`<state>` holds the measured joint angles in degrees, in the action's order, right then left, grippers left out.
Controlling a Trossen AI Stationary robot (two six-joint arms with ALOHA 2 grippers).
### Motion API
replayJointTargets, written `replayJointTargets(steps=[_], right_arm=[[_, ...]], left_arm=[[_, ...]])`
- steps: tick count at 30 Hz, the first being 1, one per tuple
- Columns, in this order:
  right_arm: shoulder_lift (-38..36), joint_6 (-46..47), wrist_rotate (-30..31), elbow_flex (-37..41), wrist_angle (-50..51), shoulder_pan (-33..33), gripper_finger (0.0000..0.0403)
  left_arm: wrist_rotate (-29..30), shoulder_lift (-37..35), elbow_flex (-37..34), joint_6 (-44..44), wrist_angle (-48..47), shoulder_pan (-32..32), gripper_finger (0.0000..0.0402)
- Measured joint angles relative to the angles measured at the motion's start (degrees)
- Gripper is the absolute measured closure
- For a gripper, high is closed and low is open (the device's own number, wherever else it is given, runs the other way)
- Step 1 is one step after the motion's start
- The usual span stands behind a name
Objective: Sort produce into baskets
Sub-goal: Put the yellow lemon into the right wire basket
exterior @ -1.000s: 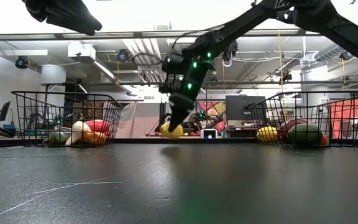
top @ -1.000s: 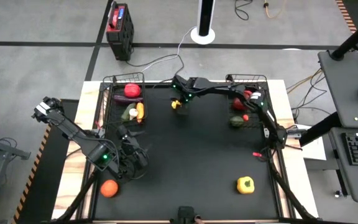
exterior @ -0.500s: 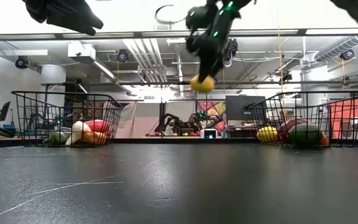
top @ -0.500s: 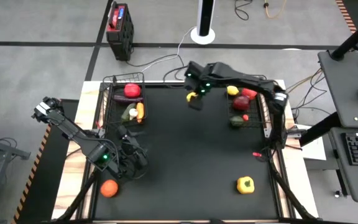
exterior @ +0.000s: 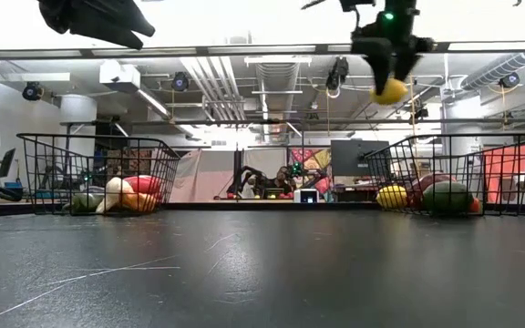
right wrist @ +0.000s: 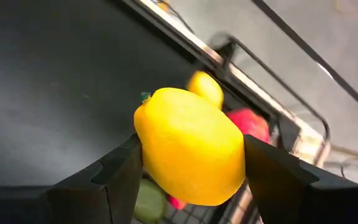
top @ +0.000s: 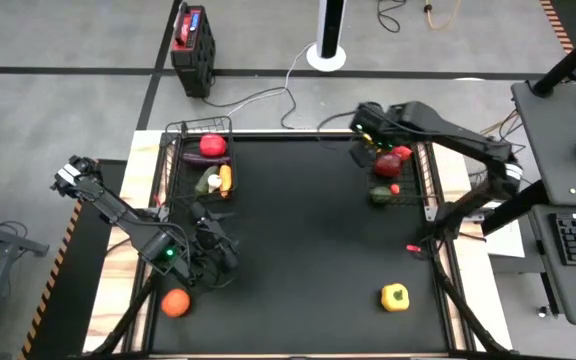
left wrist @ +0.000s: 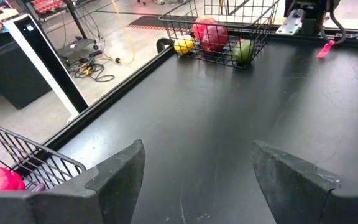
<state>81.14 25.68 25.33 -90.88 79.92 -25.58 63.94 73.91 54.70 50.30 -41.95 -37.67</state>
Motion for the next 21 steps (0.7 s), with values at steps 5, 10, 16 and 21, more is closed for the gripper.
replayJointTargets(steps=[5,10,16,21], right_arm=[[-6.21,6.45,0.82,11.29,-0.13,-0.09,0.0161],[-10.08,12.0,0.28,21.04,-0.61,-0.07,0.0161],[-11.85,15.22,0.21,29.12,-1.58,-0.07,0.0161],[-11.88,15.71,0.21,33.62,-4.28,-0.07,0.0161]], left_arm=[[-0.04,0.0,0.0,0.0,0.44,0.0,0.0128],[-0.07,0.0,0.02,0.0,0.82,0.0,0.0128],[-0.09,0.0,0.01,-0.02,0.92,0.0,0.0128],[-0.09,0.0,0.01,-0.02,0.91,0.0,0.0128]])
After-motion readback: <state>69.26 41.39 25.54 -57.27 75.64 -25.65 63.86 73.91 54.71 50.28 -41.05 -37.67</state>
